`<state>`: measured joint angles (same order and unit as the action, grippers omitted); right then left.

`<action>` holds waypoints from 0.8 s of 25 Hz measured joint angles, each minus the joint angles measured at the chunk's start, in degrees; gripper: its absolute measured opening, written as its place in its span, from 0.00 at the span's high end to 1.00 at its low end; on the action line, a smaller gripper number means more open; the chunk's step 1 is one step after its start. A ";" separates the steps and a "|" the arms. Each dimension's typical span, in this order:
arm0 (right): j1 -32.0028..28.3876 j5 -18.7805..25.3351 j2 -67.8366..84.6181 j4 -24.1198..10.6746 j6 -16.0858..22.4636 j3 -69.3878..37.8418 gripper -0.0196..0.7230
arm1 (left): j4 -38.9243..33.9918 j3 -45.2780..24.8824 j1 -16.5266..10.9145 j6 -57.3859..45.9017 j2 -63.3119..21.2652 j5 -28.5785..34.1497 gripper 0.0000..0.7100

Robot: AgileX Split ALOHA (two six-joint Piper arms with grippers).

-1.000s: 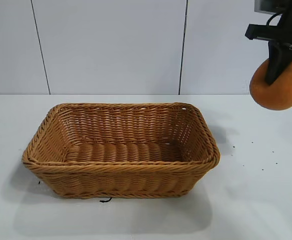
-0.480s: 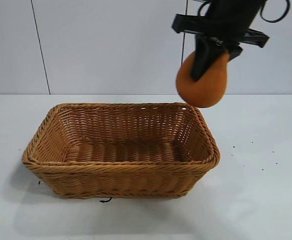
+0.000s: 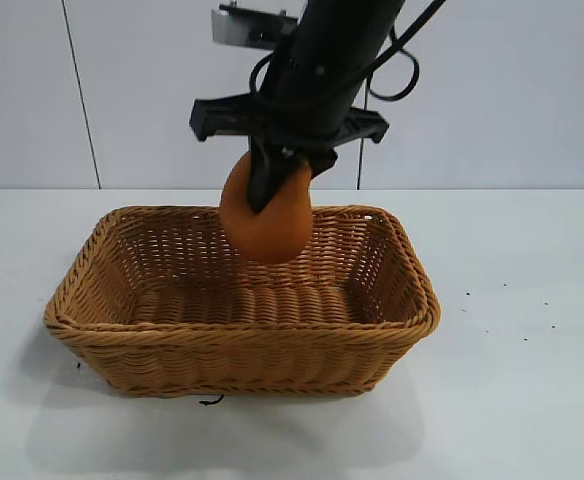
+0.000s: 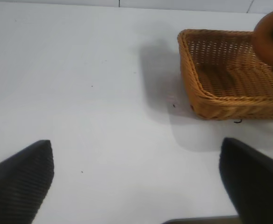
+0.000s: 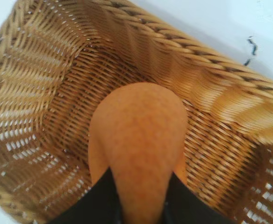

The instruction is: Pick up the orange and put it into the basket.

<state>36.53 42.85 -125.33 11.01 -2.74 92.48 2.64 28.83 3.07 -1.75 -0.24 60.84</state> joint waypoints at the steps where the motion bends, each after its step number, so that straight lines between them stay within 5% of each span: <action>1: 0.08 -0.50 -0.67 0.00 0.00 -0.07 0.84 | 0.00 0.00 0.00 0.00 0.00 0.00 0.02; 4: 0.08 -0.95 -0.98 0.18 0.00 -0.07 0.68 | 0.00 0.00 0.00 0.00 0.00 0.00 0.02; 7: 0.08 -1.07 -0.73 0.10 0.00 -0.07 0.27 | 0.00 0.00 0.00 0.00 0.00 0.00 0.02; 9: 0.08 -0.87 -0.01 -0.03 0.00 0.06 0.12 | 0.00 0.00 0.00 0.00 0.00 0.00 0.02; 20: 0.08 22.78 1.55 -5.95 1.84 22.71 0.04 | 0.00 0.00 0.00 0.00 0.00 0.00 0.02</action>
<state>36.61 65.63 -123.78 5.06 -0.91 115.19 2.64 28.83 3.07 -1.75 -0.24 60.84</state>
